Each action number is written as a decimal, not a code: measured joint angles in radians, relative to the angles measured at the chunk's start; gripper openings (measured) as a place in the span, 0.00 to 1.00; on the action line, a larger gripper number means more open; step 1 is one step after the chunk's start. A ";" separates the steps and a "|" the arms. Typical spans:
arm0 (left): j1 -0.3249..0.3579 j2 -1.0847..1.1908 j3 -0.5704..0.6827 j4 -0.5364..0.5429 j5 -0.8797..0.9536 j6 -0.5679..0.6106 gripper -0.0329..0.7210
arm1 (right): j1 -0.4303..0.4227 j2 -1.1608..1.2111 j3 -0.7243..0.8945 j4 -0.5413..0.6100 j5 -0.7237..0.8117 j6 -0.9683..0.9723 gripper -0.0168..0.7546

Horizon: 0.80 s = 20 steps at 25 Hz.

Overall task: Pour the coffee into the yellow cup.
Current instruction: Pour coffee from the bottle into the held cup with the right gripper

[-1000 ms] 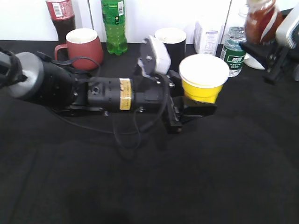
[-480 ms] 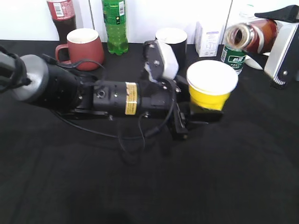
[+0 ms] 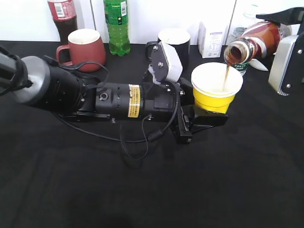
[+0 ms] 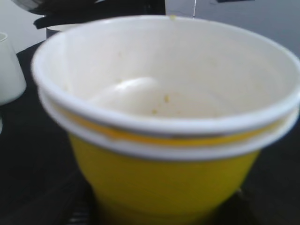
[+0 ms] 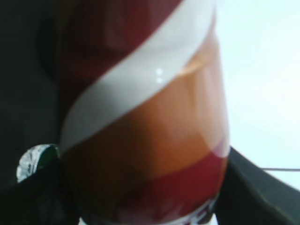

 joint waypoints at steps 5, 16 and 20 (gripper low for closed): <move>0.000 0.000 0.000 0.005 0.002 -0.001 0.64 | 0.000 0.000 0.000 0.030 0.001 -0.061 0.73; 0.000 0.000 0.000 0.007 0.003 -0.001 0.64 | 0.000 0.000 -0.002 0.050 0.001 -0.125 0.73; 0.000 0.000 0.000 0.007 0.003 -0.001 0.64 | 0.000 0.000 -0.002 0.064 0.000 -0.152 0.73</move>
